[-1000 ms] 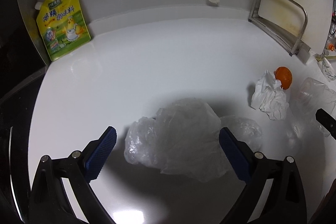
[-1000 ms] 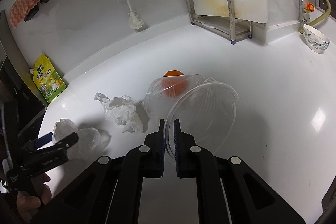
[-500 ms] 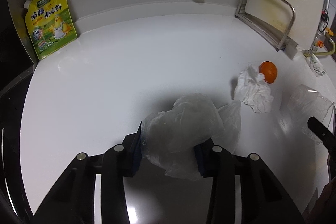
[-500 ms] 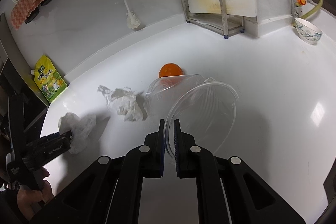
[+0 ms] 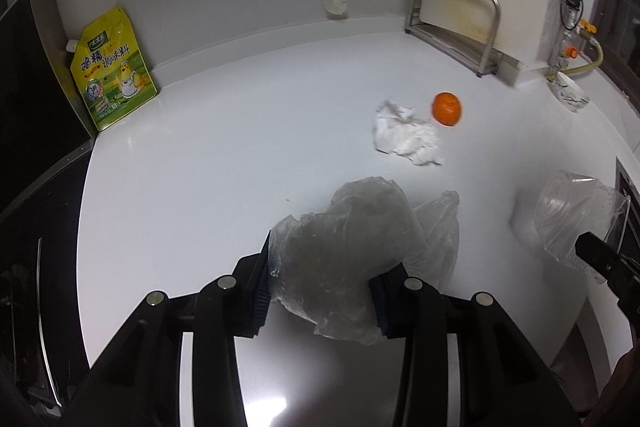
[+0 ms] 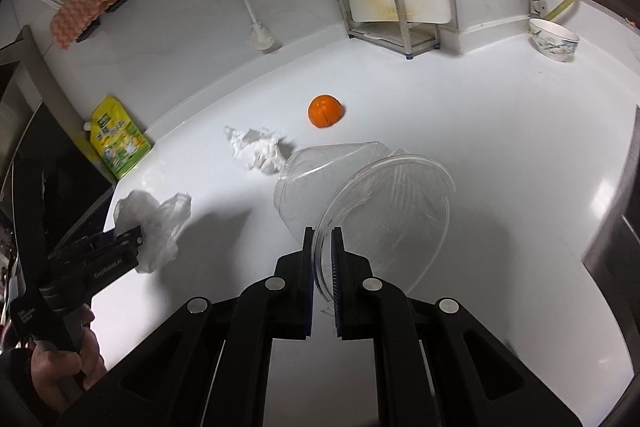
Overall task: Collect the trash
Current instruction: 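Carry bag and cup over the grey bin and open both tools to drop them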
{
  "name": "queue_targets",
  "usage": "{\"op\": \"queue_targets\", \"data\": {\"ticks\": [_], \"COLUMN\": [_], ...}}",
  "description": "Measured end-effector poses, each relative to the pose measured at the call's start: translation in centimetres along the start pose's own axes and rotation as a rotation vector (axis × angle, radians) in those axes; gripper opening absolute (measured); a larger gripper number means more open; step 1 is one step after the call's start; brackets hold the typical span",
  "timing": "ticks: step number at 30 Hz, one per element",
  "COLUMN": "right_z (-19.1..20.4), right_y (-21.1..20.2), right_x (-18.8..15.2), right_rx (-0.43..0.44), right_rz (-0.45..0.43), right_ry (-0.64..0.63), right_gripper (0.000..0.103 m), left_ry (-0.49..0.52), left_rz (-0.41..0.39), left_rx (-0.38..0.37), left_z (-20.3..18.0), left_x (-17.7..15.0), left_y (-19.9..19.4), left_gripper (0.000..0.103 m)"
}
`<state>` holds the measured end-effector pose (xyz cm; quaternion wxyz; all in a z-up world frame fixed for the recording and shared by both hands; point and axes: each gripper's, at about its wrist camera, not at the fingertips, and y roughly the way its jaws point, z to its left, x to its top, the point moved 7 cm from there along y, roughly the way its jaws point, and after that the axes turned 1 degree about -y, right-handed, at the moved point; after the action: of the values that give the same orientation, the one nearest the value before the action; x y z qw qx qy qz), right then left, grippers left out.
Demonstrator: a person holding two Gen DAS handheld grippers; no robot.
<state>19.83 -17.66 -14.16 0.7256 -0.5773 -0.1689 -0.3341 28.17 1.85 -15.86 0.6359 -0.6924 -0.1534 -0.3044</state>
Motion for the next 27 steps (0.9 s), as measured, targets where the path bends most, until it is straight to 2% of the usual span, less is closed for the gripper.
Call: {"op": "queue_targets", "data": {"ticks": [8, 17, 23, 27], "right_z": [-1.7, -4.3, -6.0, -6.8], "right_y": [-6.0, -12.8, -16.2, -17.2], "right_x": [-4.2, -8.9, -12.5, -15.2], "right_rx": [0.033, 0.075, 0.107, 0.129], "right_rz": [0.021, 0.034, 0.045, 0.081], "right_ry": [-0.034, -0.094, -0.126, -0.131], "right_gripper": [0.008, 0.008, 0.008, 0.008], "left_ry": [-0.011, -0.046, -0.066, -0.067], "left_rz": [-0.014, -0.021, -0.023, 0.009], "left_rx": [0.007, 0.016, 0.022, 0.031], "left_z": [-3.9, -8.8, -11.1, -12.4], "left_x": [-3.8, -9.7, -13.9, -17.2], "left_y": [-5.7, -11.9, -15.1, -16.2], "left_gripper": [0.04, 0.04, 0.04, 0.04]}}
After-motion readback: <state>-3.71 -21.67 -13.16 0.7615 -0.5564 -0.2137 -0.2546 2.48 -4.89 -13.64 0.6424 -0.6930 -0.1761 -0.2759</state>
